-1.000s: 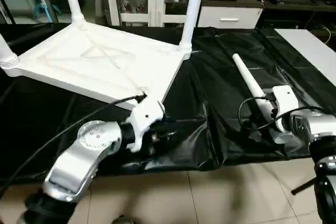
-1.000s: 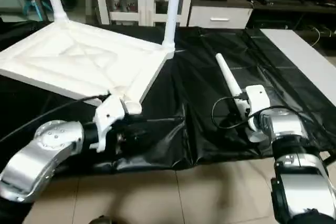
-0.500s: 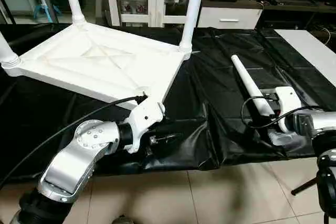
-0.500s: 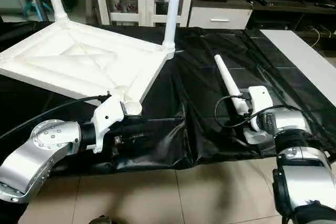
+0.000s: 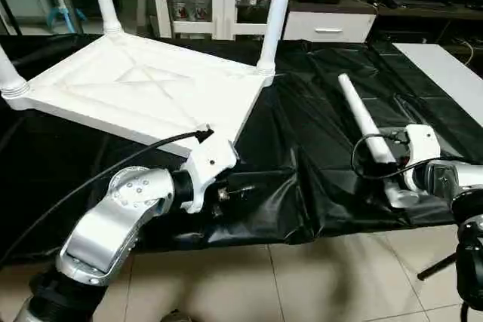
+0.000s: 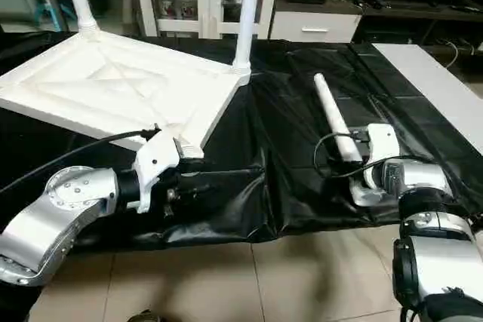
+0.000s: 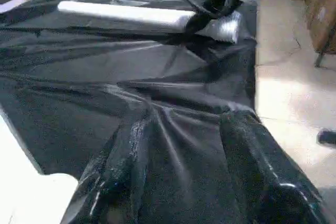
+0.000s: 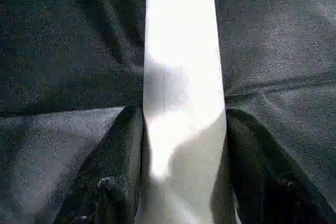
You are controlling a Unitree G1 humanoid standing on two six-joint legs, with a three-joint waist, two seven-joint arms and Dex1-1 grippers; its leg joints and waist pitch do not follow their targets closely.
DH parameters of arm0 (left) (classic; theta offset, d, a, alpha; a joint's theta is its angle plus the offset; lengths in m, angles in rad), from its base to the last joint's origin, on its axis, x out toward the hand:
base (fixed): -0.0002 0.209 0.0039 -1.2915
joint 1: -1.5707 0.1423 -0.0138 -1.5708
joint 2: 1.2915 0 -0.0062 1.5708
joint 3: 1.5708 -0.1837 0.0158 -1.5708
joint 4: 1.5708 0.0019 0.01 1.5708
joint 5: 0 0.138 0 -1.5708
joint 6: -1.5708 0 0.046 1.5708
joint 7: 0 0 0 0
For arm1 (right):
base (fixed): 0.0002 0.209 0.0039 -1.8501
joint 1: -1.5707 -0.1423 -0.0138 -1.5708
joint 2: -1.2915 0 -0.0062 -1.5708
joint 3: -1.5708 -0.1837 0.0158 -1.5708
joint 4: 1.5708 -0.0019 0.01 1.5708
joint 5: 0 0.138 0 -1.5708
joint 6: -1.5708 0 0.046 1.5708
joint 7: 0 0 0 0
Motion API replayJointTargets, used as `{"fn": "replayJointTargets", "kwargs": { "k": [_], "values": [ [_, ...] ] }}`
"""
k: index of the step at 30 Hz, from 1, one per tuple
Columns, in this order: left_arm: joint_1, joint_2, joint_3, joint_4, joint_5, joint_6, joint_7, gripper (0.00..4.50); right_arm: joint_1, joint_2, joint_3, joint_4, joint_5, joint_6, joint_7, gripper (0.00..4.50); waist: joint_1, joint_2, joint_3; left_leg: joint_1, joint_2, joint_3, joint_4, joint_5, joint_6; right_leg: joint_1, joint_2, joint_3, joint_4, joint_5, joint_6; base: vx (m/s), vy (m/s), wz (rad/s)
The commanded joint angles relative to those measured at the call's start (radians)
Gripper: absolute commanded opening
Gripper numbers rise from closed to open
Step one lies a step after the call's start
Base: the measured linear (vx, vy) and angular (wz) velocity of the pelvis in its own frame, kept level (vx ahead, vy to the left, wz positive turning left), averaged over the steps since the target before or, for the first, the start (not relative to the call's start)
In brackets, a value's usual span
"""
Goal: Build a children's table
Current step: Pick table leg
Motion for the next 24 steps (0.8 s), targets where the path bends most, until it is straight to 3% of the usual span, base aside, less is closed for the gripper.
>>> {"fn": "replayJointTargets", "kwargs": {
  "k": [1, 3, 5, 6, 7, 9, 10, 11, 12, 14, 18, 21, 24],
  "values": [
    [-0.024, -0.008, 0.019, 0.021, 0.015, -0.004, 0.033, 2.32, 0.006, 0.006, -0.016, -0.050, 0.023, -0.029, 0.016, 1.90, -0.005, -0.002, -0.069, 0.006, -0.005, 0.010, -0.068, -0.231, -0.025, 0.046, -0.028, 0.020, -0.070, -0.185, -0.194, 0.000, 0.000, 0.00],
    [-0.045, -0.030, 0.038, 0.052, 0.019, -0.008, 0.071, 2.32, 0.021, 0.020, -0.021, -0.108, 0.032, -0.011, 0.015, 1.88, -0.010, 0.004, -0.070, 0.006, -0.006, 0.010, -0.067, -0.200, -0.019, 0.045, -0.026, 0.020, -0.068, -0.154, -0.204, 0.000, 0.000, 0.00],
    [-0.085, -0.089, 0.093, 0.087, -0.012, 0.003, 0.134, 2.32, 0.058, 0.052, -0.044, -0.257, 0.081, -0.028, 0.039, 1.88, -0.013, 0.000, -0.070, 0.005, -0.006, 0.011, -0.065, -0.188, -0.010, 0.049, -0.023, 0.023, -0.067, -0.113, -0.204, 0.000, 0.000, 0.00],
    [-0.085, -0.089, 0.093, 0.087, -0.012, 0.003, 0.134, 2.32, 0.058, 0.052, -0.044, -0.257, 0.081, -0.028, 0.039, 1.88, -0.012, 0.001, -0.073, 0.006, -0.006, 0.009, -0.066, -0.184, -0.006, 0.049, -0.025, 0.020, -0.065, -0.115, -0.205, 0.000, 0.000, 0.00],
    [-0.102, -0.113, 0.117, 0.098, -0.031, 0.010, 0.155, 2.61, 0.077, 0.064, -0.043, -0.328, 0.098, -0.057, 0.062, 1.87, -0.014, 0.001, -0.072, 0.005, -0.005, 0.008, -0.068, -0.186, -0.005, 0.049, -0.026, 0.020, -0.066, -0.121, -0.206, 0.000, 0.000, 0.00],
    [-0.158, -0.211, 0.215, 0.125, -0.131, 0.079, 0.226, 2.68, 0.143, 0.101, -0.023, -0.568, 0.169, -0.112, 0.148, 1.87, -0.013, 0.000, -0.070, 0.004, -0.005, 0.012, -0.066, -0.185, -0.005, 0.050, -0.025, 0.023, -0.067, -0.104, -0.206, 0.000, 0.000, 0.00],
    [-0.195, -0.281, 0.279, 0.134, -0.218, 0.142, 0.257, 2.68, 0.187, 0.124, 0.001, -0.724, 0.207, -0.146, 0.195, 1.87, -0.014, -0.004, -0.073, 0.002, -0.004, 0.010, -0.064, -0.165, 0.013, 0.054, -0.026, 0.024, -0.061, -0.050, -0.220, 0.000, 0.000, 0.00],
    [-0.197, -0.284, 0.281, 0.134, -0.222, 0.145, 0.258, 2.74, 0.189, 0.125, 0.002, -0.731, 0.209, -0.148, 0.197, 1.87, -0.008, -0.003, -0.073, 0.003, -0.004, 0.010, -0.064, -0.158, 0.018, 0.055, -0.027, 0.023, -0.061, -0.046, -0.220, 0.000, 0.000, 0.00],
    [-0.216, -0.315, 0.301, 0.139, -0.256, 0.162, 0.275, 2.87, 0.208, 0.134, 0.030, -0.790, 0.202, -0.172, 0.203, 1.87, -0.012, -0.007, -0.071, -0.002, -0.002, 0.008, -0.066, -0.152, 0.028, 0.055, -0.028, 0.023, -0.061, -0.051, -0.225, 0.000, 0.000, 0.00],
    [-0.247, -0.366, 0.335, 0.158, -0.317, 0.206, 0.301, 3.07, 0.237, 0.148, 0.096, -0.868, 0.167, -0.222, 0.204, 1.87, -0.010, -0.006, -0.071, 0.002, -0.002, 0.010, -0.064, -0.151, 0.030, 0.049, -0.028, 0.023, -0.064, -0.079, -0.225, 0.000, 0.000, 0.00],
    [-0.306, -0.437, 0.394, 0.228, -0.361, 0.266, 0.363, 3.44, 0.262, 0.197, 0.160, -0.962, 0.125, -0.262, 0.187, 1.86, -0.012, -0.006, -0.065, 0.004, -0.005, 0.007, -0.071, -0.214, 0.016, 0.045, -0.026, 0.023, -0.083, -0.216, -0.170, 0.000, 0.000, 0.00],
    [-0.339, -0.463, 0.436, 0.250, -0.391, 0.294, 0.402, 3.58, 0.278, 0.212, 0.187, -1.010, 0.102, -0.266, 0.176, 1.86, -0.011, -0.008, -0.065, 0.005, -0.004, 0.008, -0.071, -0.211, 0.006, 0.042, -0.025, 0.025, -0.083, -0.207, -0.160, 0.000, 0.000, 0.00],
    [-0.367, -0.477, 0.467, 0.268, -0.424, 0.299, 0.443, 3.90, 0.289, 0.210, 0.220, -1.039, 0.090, -0.272, 0.172, 1.86, -0.007, -0.008, -0.067, 0.002, -0.005, 0.003, -0.071, -0.182, 0.009, 0.048, -0.025, 0.023, -0.076, -0.144, -0.158, 0.000, 0.000, 0.00]
  ]
}}
